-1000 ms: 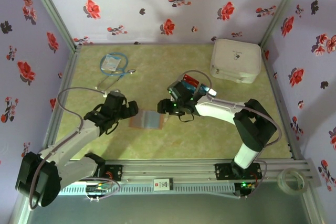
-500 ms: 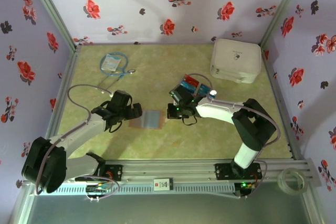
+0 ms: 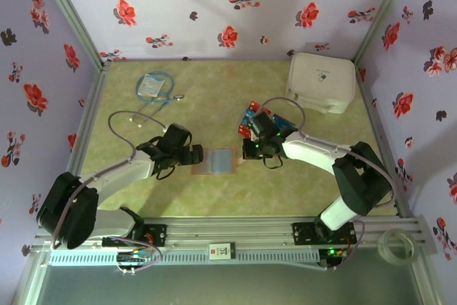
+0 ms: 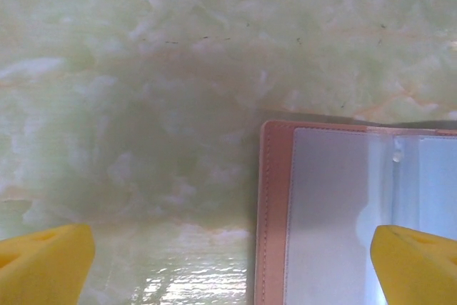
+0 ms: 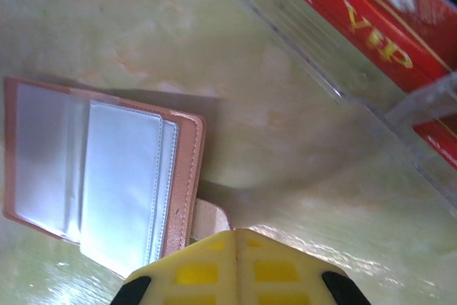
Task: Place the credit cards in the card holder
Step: Pick up the credit card from the storage box.
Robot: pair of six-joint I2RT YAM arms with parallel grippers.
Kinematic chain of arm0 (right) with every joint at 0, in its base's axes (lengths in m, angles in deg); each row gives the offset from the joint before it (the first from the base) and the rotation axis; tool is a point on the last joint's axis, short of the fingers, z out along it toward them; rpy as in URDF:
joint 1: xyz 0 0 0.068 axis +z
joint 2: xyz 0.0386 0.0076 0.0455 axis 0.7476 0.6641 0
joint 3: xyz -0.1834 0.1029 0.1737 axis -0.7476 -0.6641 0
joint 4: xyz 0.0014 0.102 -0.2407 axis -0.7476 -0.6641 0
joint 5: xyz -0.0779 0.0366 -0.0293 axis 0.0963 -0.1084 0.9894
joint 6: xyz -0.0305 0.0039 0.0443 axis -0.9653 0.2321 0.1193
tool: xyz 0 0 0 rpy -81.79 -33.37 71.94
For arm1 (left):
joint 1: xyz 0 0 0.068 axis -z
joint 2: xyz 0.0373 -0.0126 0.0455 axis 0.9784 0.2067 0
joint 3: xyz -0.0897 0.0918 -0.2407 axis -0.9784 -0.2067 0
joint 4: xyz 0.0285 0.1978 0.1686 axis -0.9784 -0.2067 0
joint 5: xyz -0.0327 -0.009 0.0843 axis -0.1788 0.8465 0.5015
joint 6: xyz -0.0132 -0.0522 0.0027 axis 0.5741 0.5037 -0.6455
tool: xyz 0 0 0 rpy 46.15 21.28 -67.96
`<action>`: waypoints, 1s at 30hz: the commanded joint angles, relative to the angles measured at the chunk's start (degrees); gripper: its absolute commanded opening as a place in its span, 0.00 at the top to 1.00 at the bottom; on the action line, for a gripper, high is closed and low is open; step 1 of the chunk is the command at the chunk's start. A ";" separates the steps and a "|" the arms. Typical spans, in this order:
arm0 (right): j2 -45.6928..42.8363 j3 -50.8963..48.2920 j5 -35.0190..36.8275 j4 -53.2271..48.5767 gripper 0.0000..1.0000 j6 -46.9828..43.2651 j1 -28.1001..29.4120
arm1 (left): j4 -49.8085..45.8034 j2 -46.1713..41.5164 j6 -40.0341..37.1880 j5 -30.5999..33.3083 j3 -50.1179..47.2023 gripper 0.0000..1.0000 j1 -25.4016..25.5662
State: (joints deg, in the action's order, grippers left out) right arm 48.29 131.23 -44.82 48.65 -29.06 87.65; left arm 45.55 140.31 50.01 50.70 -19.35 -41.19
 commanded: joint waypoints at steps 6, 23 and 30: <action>-3.64 -1.55 0.23 -2.78 0.72 -1.30 -1.53 | 0.42 2.90 -1.05 -0.20 3.38 0.00 0.82; -7.41 15.63 17.02 -16.02 0.36 -11.78 -4.33 | -4.78 6.18 -5.61 -0.17 10.54 0.00 -0.32; 0.29 21.66 14.15 -22.41 0.43 -19.98 -4.07 | -4.64 4.83 -5.89 -1.44 9.15 0.00 -1.79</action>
State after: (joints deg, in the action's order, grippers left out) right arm 45.98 150.70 -30.83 30.96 -44.32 83.63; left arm 42.47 145.95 46.10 50.44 -9.98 -42.39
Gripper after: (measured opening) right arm 0.584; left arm 0.997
